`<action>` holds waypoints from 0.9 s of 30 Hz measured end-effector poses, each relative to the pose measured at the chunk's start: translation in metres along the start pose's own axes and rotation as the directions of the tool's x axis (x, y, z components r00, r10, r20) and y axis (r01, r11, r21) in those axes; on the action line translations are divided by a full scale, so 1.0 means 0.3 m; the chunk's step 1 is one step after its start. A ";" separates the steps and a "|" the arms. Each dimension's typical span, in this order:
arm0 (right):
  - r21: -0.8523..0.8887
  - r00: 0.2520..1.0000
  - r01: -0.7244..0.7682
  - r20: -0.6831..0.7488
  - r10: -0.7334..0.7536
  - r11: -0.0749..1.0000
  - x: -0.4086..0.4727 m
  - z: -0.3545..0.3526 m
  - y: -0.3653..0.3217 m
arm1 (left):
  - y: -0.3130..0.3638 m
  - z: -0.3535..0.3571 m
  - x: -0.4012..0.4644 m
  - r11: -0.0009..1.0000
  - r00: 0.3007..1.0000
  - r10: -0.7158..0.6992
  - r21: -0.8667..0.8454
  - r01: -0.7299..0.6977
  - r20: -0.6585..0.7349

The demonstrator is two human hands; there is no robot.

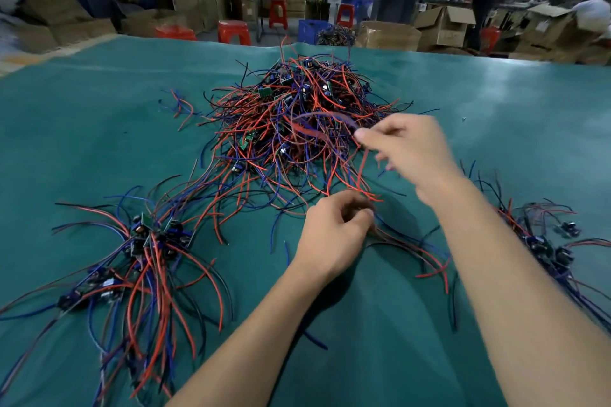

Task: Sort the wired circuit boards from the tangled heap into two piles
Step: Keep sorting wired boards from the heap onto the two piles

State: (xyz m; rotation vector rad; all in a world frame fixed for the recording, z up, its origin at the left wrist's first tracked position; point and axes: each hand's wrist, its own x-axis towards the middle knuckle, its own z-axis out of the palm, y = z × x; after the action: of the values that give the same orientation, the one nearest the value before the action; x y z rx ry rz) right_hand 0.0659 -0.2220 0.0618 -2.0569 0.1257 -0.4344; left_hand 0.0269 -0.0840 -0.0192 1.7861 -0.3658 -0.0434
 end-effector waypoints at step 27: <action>0.476 0.984 -0.176 0.061 0.167 0.862 -0.234 -0.034 0.148 | 0.024 -0.017 -0.008 0.938 0.997 -0.035 -0.343 0.059 0.075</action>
State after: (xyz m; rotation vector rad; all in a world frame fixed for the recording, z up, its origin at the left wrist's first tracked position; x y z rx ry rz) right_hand 0.0011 -0.2343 0.0104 -1.5415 0.1700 -0.2985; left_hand 0.0240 -0.0799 -0.0113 1.4470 -0.3407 -0.1917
